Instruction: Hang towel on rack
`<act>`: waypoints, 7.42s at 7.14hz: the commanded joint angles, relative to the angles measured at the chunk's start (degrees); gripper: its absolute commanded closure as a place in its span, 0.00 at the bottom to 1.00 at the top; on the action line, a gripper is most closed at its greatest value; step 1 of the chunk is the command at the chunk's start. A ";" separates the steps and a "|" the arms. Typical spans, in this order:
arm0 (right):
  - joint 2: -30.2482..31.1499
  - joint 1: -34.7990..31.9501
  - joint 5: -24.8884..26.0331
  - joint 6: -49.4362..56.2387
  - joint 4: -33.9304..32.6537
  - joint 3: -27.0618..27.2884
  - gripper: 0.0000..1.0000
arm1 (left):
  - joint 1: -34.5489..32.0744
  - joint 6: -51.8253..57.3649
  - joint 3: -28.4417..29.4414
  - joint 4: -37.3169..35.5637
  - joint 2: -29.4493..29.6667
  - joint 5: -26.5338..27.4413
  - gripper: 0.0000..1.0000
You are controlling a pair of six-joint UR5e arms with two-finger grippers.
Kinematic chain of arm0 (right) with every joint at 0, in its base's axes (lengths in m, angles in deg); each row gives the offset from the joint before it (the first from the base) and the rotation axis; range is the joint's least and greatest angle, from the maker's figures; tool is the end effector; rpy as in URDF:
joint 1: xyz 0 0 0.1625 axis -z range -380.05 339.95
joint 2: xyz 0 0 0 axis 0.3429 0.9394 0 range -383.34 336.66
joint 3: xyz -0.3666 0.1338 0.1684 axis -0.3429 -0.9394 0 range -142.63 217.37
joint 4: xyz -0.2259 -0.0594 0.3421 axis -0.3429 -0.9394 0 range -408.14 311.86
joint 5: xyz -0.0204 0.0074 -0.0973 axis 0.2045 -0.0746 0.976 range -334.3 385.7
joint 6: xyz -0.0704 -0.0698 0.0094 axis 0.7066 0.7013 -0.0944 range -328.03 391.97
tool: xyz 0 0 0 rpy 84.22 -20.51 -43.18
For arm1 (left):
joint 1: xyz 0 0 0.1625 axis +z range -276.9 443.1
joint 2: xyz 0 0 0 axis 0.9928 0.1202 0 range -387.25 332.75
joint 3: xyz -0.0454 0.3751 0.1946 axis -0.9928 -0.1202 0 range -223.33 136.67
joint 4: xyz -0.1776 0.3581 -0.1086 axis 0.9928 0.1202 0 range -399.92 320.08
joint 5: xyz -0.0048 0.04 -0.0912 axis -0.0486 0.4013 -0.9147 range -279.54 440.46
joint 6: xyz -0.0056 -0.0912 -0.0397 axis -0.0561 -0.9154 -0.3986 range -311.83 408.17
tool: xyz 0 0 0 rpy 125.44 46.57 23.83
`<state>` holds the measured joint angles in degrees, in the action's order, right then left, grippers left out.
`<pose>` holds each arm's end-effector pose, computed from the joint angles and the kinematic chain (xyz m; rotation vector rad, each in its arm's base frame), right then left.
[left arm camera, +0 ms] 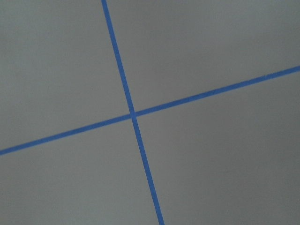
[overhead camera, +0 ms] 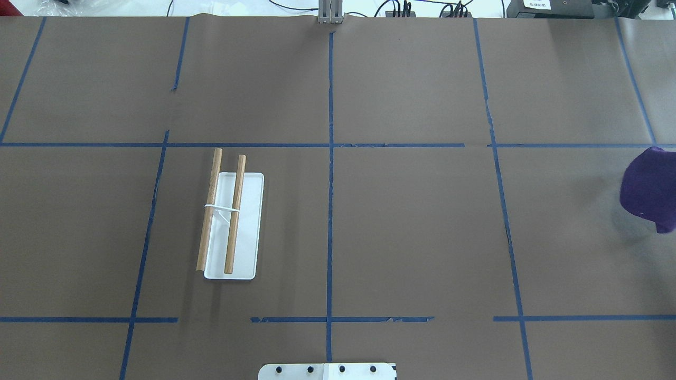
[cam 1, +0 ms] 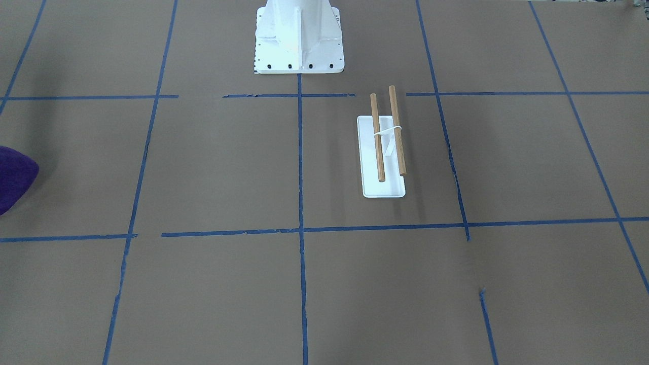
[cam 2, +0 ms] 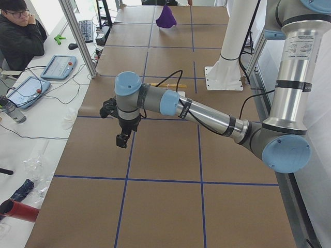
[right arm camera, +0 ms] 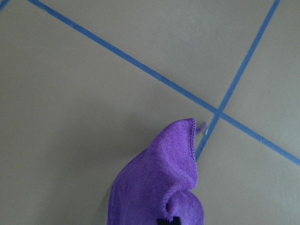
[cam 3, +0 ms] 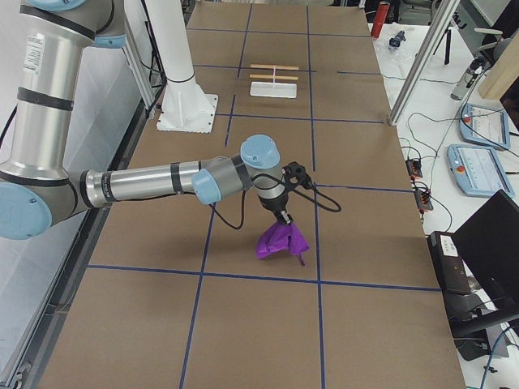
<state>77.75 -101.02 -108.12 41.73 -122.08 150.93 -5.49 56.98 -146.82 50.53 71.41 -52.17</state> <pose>-0.0029 -0.4280 0.5104 0.4827 -0.7528 -0.4963 -0.0522 -0.5489 0.4641 0.4240 0.7109 0.3149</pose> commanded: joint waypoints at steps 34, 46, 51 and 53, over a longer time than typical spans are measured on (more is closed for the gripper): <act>-37.04 37.30 14.20 -38.78 -27.66 2.29 0.00 | 45.35 -119.49 -1.96 27.60 20.89 6.25 1.00; -21.55 9.78 13.24 13.80 -33.38 -8.62 0.00 | 41.31 -97.23 -3.30 27.68 3.99 8.44 0.27; -19.62 -3.64 2.52 13.27 -33.11 -20.02 0.00 | 33.88 -60.25 -3.30 26.37 -4.06 7.66 0.00; -15.33 -8.83 2.25 11.44 -32.68 -21.10 0.00 | 25.00 -33.20 -3.38 16.05 -5.23 7.74 0.00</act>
<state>59.99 -106.51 -105.30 54.31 -155.11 130.81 24.61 7.84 -150.23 72.25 67.04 -44.43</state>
